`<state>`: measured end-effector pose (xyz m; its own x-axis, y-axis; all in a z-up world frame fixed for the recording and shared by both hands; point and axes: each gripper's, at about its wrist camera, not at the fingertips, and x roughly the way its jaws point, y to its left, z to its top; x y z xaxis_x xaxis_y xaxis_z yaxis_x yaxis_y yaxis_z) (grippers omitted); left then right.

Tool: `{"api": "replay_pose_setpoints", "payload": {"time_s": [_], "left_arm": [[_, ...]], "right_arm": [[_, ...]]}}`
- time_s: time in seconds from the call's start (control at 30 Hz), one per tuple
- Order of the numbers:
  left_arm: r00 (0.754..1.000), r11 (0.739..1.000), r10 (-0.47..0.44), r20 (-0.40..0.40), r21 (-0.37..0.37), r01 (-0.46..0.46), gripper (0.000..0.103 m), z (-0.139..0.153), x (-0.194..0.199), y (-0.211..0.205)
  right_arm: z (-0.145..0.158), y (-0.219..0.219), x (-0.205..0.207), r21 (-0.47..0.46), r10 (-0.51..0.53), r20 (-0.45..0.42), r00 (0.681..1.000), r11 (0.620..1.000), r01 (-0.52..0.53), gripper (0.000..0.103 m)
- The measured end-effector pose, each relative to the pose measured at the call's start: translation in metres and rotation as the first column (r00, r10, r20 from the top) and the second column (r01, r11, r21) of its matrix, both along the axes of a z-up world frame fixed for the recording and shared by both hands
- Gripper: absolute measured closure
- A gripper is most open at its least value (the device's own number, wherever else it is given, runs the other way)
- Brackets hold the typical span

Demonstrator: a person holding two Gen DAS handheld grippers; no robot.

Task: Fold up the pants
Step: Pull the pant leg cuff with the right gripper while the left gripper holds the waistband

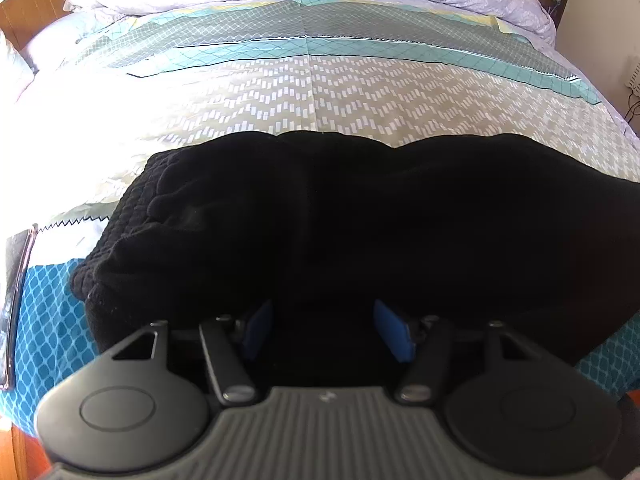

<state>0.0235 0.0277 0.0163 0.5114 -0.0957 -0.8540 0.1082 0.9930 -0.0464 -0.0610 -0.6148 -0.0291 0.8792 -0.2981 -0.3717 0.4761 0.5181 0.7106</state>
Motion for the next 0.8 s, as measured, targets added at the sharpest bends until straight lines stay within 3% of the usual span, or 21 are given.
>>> {"api": "replay_pose_setpoints", "payload": {"time_s": [0.07,0.13,0.23,0.3,0.4,0.47,0.53,0.57,0.63,0.73,0.8], "left_arm": [[1.0,0.999,0.007,0.003,-0.036,-0.007,0.046,0.005,-0.001,0.004],[1.0,0.996,0.016,0.015,-0.085,-0.015,0.046,0.01,-0.004,0.009],[0.999,0.991,0.017,0.043,-0.137,-0.011,0.046,0.02,-0.011,0.015],[0.998,0.988,0.015,0.057,-0.154,-0.006,0.046,0.025,-0.016,0.018],[0.998,0.984,0.01,0.057,-0.18,0.0,0.046,0.029,-0.021,0.023],[0.999,0.981,0.011,0.051,-0.193,-0.001,0.046,0.029,-0.024,0.026],[0.999,0.981,0.01,0.05,-0.195,0.0,0.046,0.03,-0.026,0.028],[0.999,0.981,0.01,0.052,-0.195,0.0,0.046,0.031,-0.028,0.029],[0.998,0.98,0.014,0.058,-0.2,-0.002,0.046,0.033,-0.032,0.033],[0.998,0.976,0.026,0.051,-0.218,-0.014,0.046,0.032,-0.034,0.04],[0.998,0.974,0.028,0.05,-0.226,-0.016,0.046,0.031,-0.034,0.04]], "right_arm": [[0.015,0.007,-0.002,-0.026,0.041,0.047,0.998,0.999,-0.04,0.095],[0.037,0.025,-0.001,-0.11,0.127,0.068,0.99,0.987,-0.119,0.095],[0.063,0.07,0.007,-0.245,0.314,0.063,0.947,0.925,-0.29,0.095],[0.07,0.111,0.015,-0.329,0.458,0.008,0.889,0.841,-0.43,0.095],[0.055,0.178,0.029,-0.382,0.649,-0.144,0.747,0.66,-0.647,0.094],[0.029,0.217,0.04,-0.379,0.685,-0.286,0.67,0.561,-0.736,0.094],[-0.001,0.24,0.049,-0.342,0.682,-0.401,0.612,0.508,-0.79,0.094],[-0.015,0.246,0.052,-0.322,0.676,-0.439,0.592,0.496,-0.806,0.093],[-0.024,0.248,0.048,-0.324,0.671,-0.434,0.601,0.507,-0.799,0.092],[-0.01,0.236,0.046,-0.303,0.689,-0.399,0.605,0.523,-0.796,0.092],[-0.001,0.237,0.041,-0.323,0.706,-0.373,0.602,0.509,-0.798,0.092]]}}
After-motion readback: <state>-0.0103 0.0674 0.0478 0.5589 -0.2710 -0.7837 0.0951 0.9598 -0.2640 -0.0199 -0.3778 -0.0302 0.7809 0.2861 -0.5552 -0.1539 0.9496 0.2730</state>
